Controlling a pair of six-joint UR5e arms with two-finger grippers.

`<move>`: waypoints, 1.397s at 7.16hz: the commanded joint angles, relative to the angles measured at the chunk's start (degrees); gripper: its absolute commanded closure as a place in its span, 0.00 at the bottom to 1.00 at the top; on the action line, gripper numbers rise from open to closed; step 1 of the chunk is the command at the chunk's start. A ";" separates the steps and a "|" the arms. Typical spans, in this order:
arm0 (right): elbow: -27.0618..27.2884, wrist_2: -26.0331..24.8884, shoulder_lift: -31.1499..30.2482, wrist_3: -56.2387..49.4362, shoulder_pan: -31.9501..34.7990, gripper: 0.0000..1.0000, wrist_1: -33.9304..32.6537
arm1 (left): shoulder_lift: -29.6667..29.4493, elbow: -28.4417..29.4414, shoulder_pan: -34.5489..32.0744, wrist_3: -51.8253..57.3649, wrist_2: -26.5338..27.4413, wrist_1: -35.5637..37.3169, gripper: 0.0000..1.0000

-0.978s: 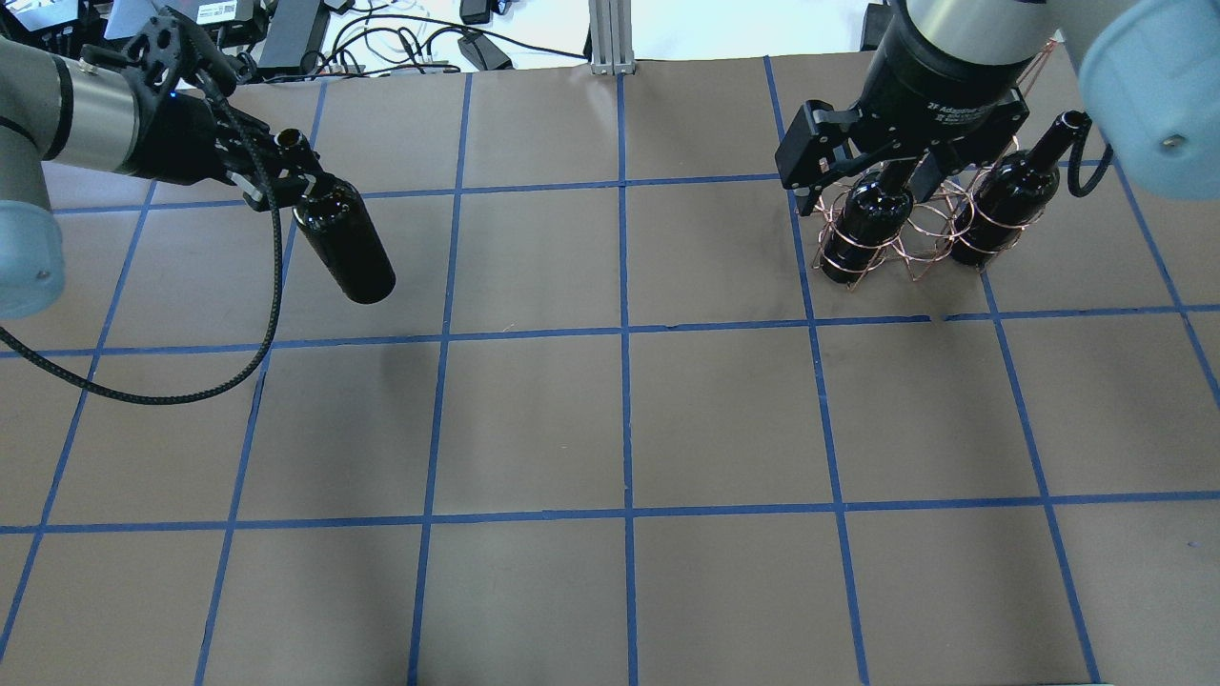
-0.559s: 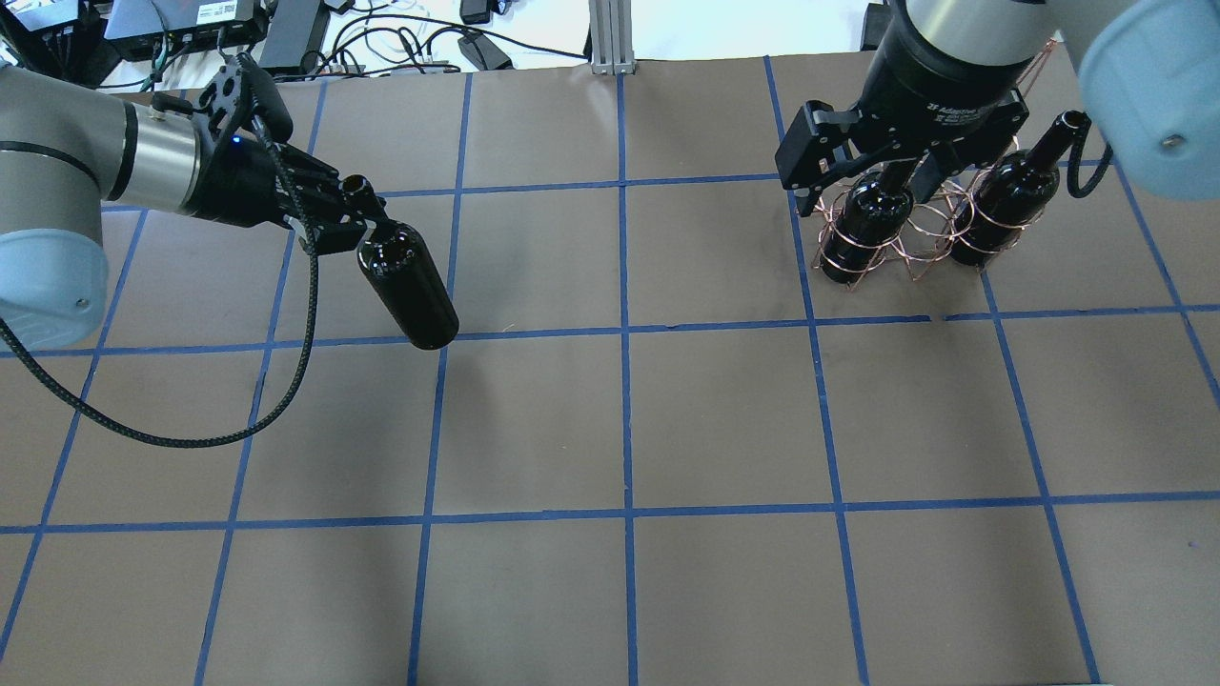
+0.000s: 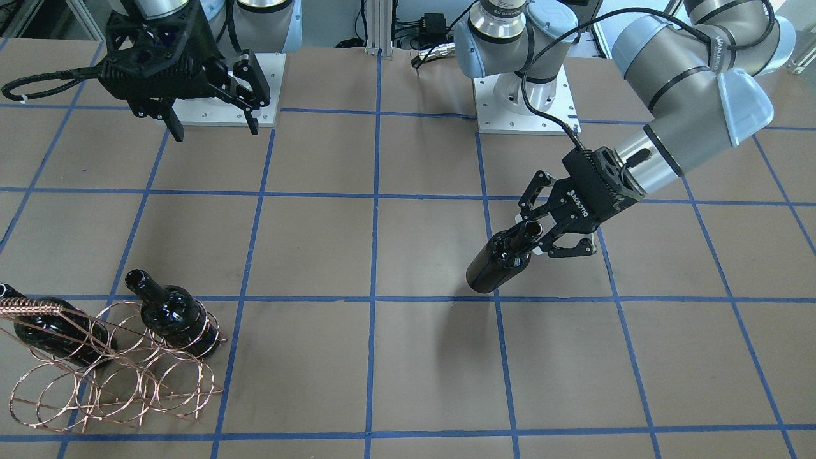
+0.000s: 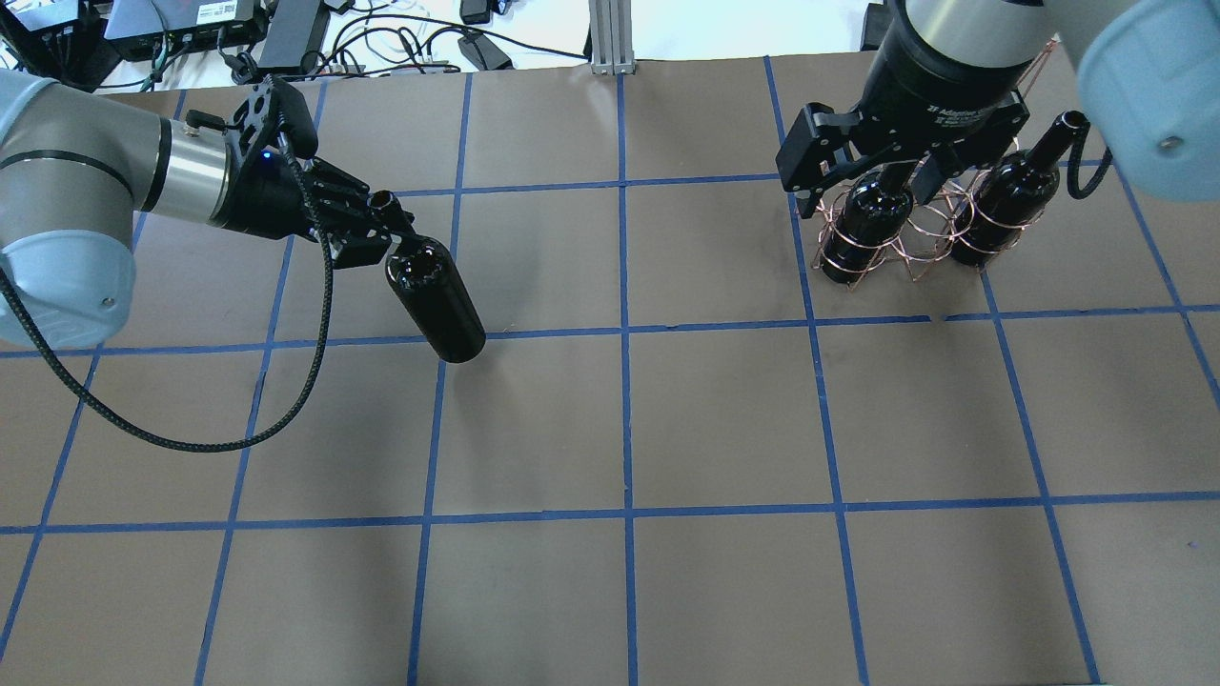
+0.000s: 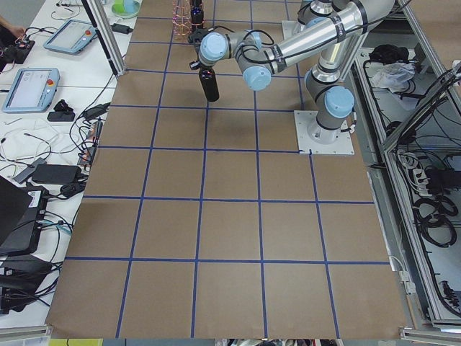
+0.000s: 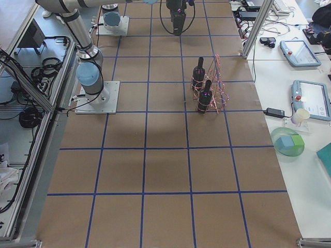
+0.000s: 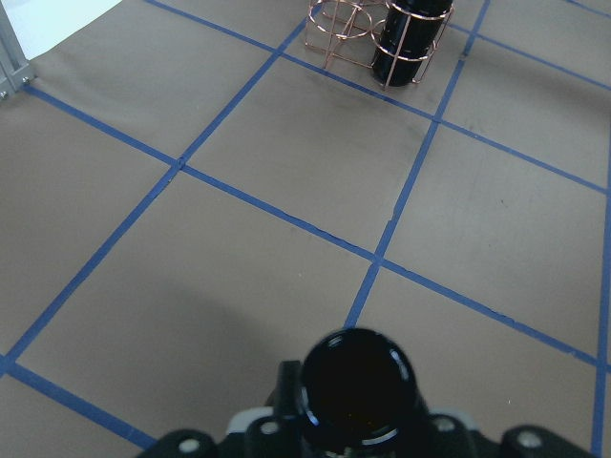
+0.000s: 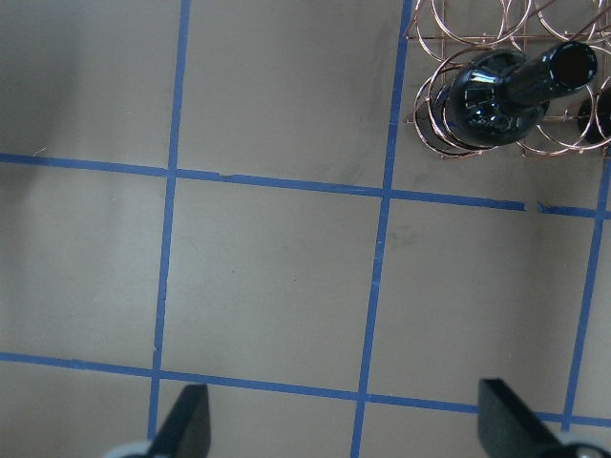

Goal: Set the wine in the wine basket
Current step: 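Carry the dark bottle with the left gripper toward the table center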

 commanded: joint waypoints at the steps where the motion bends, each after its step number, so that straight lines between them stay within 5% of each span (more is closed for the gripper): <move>1: 0.00 0.26 0.05 0.00 0.00 0.00 -0.20 | -1.62 0.07 -0.82 2.82 -0.23 -0.03 1.00; 10: 0.00 -0.53 0.58 -0.18 0.00 0.00 -0.64 | -1.53 -0.02 -2.67 3.34 0.56 0.58 1.00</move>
